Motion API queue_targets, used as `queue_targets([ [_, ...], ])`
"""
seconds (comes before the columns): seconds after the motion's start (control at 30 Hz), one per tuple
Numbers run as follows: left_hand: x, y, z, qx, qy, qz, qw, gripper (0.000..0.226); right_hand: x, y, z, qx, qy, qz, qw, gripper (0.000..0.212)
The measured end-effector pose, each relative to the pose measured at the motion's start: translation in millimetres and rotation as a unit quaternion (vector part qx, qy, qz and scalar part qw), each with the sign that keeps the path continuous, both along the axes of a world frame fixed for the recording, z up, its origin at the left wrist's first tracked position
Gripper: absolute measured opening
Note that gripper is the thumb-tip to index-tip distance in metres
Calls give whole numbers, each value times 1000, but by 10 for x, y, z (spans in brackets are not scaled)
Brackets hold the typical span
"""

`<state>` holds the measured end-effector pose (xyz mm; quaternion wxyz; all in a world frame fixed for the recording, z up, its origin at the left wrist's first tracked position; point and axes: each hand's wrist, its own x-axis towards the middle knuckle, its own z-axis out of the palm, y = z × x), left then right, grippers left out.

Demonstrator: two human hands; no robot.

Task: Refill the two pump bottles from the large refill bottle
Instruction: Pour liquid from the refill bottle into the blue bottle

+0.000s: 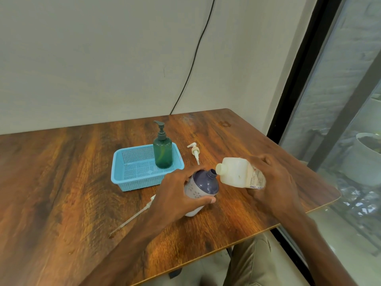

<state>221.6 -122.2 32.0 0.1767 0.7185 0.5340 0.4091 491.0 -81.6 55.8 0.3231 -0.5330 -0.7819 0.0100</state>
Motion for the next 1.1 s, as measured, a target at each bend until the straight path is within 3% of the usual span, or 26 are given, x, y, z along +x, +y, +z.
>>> queue_targets([
  [0.27, 66, -12, 44, 5, -36, -15, 999, 77, -2, 27, 69, -18, -33, -29, 999, 84],
  [1.1, 203, 69, -14, 17, -70, -6, 997, 89, 92, 150, 223, 36, -102, -30, 994, 82],
])
